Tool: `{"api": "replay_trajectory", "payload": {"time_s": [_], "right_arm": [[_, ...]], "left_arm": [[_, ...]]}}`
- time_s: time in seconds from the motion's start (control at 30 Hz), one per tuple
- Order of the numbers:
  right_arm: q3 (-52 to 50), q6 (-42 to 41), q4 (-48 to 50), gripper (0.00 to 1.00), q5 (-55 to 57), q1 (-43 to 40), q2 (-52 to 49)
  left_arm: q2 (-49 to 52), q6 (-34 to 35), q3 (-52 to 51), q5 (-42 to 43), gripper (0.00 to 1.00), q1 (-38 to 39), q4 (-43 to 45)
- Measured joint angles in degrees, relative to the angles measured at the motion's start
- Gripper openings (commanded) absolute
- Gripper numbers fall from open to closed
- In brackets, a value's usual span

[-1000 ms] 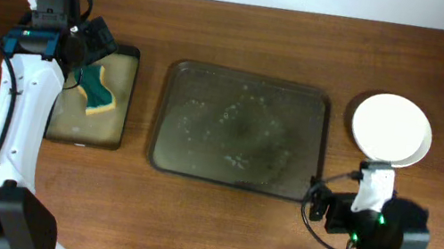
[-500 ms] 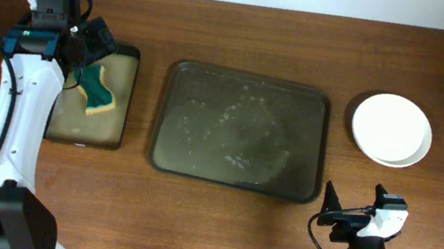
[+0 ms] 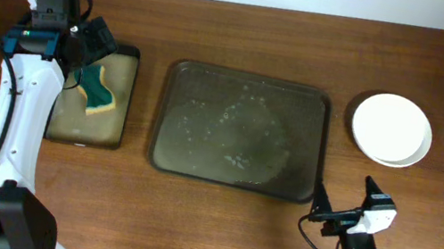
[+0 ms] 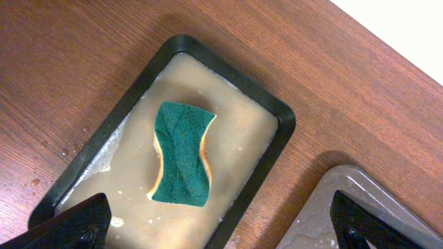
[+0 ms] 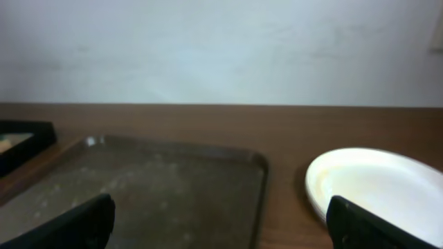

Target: Clean dirty plates on tray and stack at the side

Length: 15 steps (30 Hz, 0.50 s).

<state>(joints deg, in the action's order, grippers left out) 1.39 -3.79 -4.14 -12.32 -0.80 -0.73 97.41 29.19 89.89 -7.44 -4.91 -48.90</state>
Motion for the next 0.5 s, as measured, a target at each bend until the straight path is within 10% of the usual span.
{"api": "replay_trajectory", "payload": {"time_s": [0.5], "right_arm": [[-0.5,-0.04,-0.09,0.98,8.44,4.35,0.0]], "left_arm": [[0.0,0.0,0.0,0.0,0.99,0.0,0.0]]}}
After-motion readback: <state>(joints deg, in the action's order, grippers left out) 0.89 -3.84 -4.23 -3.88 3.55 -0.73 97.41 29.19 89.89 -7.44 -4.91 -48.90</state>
